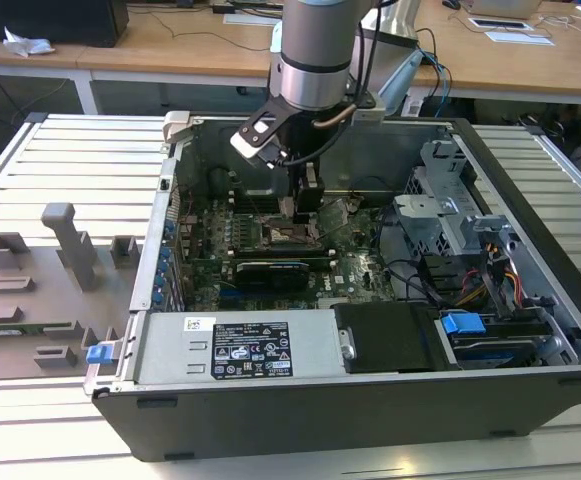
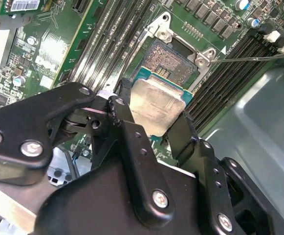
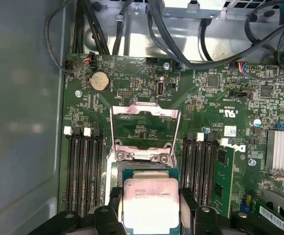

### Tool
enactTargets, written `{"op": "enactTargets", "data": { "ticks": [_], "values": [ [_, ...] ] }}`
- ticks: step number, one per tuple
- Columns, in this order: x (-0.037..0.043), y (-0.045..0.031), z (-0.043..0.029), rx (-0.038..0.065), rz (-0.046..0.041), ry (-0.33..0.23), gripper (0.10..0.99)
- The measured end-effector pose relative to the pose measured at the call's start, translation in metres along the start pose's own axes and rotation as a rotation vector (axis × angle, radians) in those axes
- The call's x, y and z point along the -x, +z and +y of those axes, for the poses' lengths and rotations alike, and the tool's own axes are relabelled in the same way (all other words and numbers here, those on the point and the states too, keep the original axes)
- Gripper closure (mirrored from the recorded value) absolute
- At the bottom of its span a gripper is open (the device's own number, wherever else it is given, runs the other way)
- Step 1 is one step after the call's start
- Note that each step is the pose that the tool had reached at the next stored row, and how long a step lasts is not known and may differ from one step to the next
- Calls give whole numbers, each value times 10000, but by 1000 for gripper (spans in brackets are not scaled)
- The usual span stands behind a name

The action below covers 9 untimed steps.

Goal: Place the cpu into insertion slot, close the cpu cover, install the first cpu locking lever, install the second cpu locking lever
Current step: 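Place the cpu into insertion slot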

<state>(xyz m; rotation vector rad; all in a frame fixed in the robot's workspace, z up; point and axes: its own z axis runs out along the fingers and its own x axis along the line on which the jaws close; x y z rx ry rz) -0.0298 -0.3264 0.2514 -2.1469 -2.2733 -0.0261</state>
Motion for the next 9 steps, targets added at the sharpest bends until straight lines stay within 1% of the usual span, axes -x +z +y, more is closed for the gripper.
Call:
{"op": "enactTargets", "data": {
  "ticks": [9],
  "values": [
    [1, 110, -3, 0, 0, 6, 545]
  ]
}}
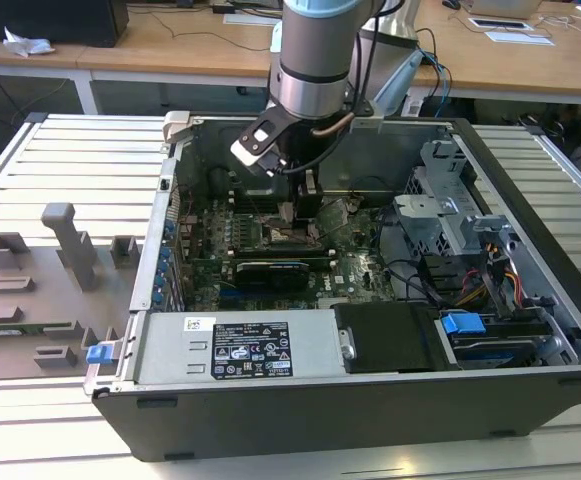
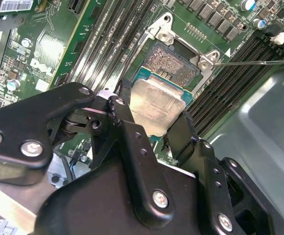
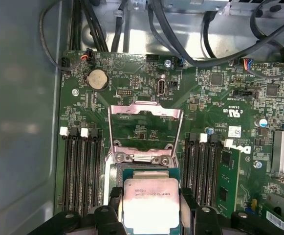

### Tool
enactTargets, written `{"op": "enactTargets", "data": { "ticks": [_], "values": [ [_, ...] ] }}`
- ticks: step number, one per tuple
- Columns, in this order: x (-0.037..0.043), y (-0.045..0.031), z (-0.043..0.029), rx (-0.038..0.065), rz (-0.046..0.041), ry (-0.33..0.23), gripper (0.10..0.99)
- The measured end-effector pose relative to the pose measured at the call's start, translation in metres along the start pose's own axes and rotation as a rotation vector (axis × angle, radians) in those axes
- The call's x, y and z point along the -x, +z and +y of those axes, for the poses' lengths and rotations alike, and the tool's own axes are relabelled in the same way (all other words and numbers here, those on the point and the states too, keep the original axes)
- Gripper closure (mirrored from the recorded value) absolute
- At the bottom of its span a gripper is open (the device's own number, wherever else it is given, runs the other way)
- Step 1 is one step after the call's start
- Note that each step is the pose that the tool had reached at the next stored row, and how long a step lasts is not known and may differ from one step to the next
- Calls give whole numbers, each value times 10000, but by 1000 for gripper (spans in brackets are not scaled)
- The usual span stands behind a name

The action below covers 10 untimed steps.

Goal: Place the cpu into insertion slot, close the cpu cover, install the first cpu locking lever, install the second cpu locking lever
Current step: 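Place the cpu into insertion slot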

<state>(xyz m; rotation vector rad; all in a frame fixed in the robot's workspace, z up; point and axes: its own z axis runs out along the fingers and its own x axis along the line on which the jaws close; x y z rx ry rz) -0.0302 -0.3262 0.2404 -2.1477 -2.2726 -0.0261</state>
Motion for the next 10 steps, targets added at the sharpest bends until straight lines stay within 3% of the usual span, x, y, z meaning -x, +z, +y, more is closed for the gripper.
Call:
{"op": "enactTargets", "data": {
  "ticks": [10],
  "values": [
    [-11, 118, -21, 0, -1, 29, 545]
  ]
}}
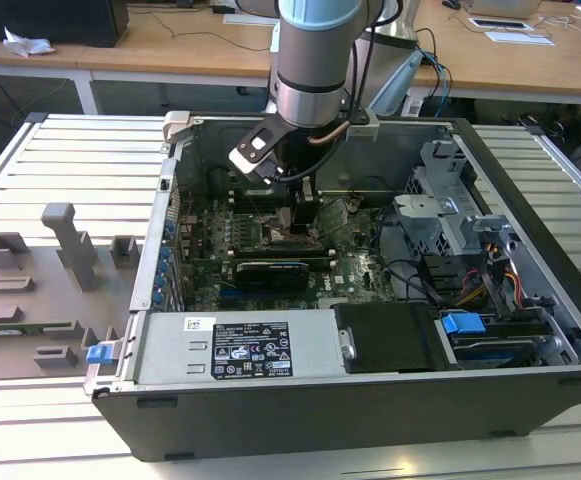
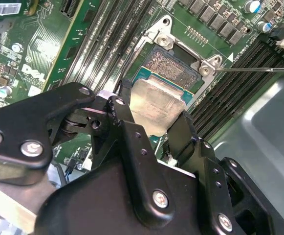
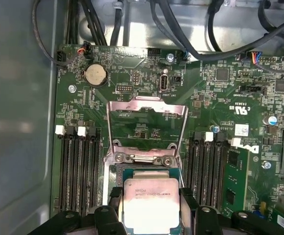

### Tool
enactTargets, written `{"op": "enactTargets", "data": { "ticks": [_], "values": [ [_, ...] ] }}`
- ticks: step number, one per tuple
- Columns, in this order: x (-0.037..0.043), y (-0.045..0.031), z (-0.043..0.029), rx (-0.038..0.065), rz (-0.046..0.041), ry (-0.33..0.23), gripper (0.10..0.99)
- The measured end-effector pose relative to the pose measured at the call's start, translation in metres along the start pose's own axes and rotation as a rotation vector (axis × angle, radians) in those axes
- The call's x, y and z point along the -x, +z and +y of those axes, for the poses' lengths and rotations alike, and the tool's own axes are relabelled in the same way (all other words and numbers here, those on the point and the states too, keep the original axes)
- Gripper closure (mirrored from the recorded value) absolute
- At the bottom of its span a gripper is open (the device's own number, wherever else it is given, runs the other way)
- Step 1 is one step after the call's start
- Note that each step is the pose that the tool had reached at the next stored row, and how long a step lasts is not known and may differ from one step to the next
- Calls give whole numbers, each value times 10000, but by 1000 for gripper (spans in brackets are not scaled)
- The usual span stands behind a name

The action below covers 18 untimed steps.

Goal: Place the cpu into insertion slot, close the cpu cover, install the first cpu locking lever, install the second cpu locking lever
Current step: 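Place the cpu into insertion slot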

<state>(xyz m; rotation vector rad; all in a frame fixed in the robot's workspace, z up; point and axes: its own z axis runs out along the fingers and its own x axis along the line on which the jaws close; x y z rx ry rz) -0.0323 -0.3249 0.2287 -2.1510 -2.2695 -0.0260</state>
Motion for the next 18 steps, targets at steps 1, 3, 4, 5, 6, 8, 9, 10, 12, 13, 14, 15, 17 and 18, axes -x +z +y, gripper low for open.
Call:
{"op": "enactTargets", "data": {
  "ticks": [1, 3, 4, 5, 6, 8, 9, 10, 12, 13, 14, 15, 17, 18],
  "values": [
    [-9, 12, -1, 0, -1, 15, 545],
    [-23, 30, -4, 2, 1, 80, 545],
    [-26, 38, -5, 3, 2, 123, 545],
    [-29, 45, -8, 4, 1, 170, 545],
    [-34, 57, -14, 6, 0, 240, 545],
    [-41, 80, -37, 8, -1, 374, 545],
    [-41, 92, -47, 9, -1, 388, 545],
    [-41, 110, -56, 9, 0, 395, 545],
    [-41, 137, -61, 10, 0, 406, 545],
    [-41, 159, -62, 10, 0, 420, 545],
    [-41, 175, -64, 10, -1, 443, 545],
    [-42, 184, -65, 11, 0, 456, 545],
    [-43, 205, -69, 10, 0, 485, 545],
    [-43, 211, -71, 11, 0, 496, 545]
  ]
}}
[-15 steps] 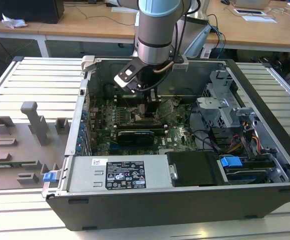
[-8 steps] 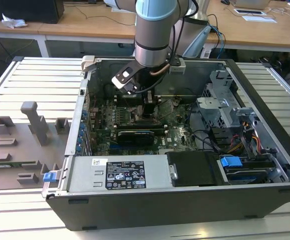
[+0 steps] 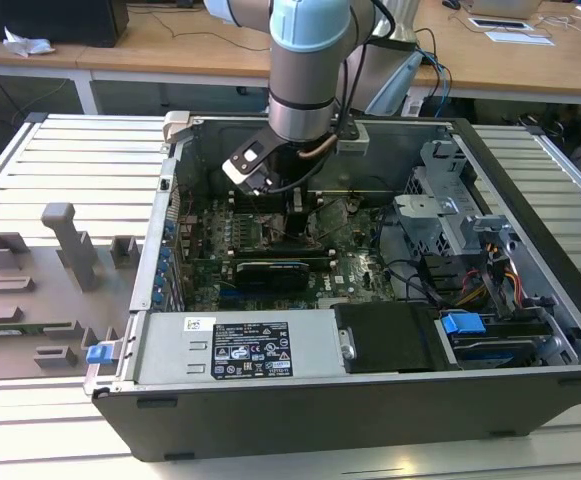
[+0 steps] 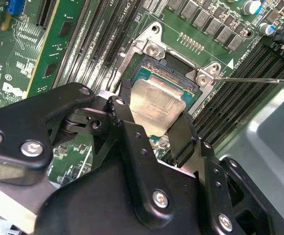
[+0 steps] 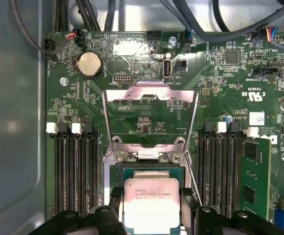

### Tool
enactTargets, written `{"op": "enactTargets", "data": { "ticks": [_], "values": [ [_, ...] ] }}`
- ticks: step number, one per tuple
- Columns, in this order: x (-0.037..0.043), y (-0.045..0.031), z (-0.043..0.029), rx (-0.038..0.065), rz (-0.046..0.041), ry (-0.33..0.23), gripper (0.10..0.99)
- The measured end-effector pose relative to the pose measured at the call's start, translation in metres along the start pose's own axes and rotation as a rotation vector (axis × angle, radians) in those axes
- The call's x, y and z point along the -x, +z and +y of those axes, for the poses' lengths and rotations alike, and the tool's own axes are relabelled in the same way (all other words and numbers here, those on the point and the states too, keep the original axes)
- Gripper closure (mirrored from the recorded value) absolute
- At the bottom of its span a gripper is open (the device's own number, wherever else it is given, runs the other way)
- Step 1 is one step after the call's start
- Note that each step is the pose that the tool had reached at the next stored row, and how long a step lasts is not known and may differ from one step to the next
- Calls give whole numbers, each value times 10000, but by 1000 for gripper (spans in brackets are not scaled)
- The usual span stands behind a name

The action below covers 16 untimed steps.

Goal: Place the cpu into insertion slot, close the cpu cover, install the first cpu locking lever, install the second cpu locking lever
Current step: 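Place the cpu into insertion slot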

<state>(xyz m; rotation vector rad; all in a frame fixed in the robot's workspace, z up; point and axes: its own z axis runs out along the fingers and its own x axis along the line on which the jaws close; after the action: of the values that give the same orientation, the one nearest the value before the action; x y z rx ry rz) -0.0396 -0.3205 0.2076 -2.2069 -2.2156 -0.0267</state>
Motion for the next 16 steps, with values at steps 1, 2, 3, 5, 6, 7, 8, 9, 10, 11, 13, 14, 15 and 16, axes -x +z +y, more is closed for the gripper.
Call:
{"op": "enactTargets", "data": {
  "ticks": [1, 2, 3, 5, 6, 7, 8, 9, 10, 11, 13, 14, 15, 16],
  "values": [
    [0, 11, -6, 1, 0, 16, 545],
    [1, 22, -6, 1, 0, 20, 545],
    [1, 31, -6, 1, 0, 19, 545],
    [-2, 48, -7, 1, 0, 23, 545],
    [-6, 55, -7, 0, -2, 24, 545],
    [-9, 60, -7, 1, -1, 23, 545],
    [-16, 72, -6, 1, 0, 22, 545],
    [-16, 83, -6, -1, -3, 21, 545],
    [-17, 89, -7, 0, -3, 23, 545],
    [-18, 94, -7, -1, -2, 22, 545],
    [-19, 104, -7, 0, -4, 22, 545],
    [-20, 106, -10, 0, -3, 25, 545],
    [-19, 108, -11, -1, -4, 24, 545],
    [-20, 108, -11, -1, -3, 21, 545]
  ]
}}
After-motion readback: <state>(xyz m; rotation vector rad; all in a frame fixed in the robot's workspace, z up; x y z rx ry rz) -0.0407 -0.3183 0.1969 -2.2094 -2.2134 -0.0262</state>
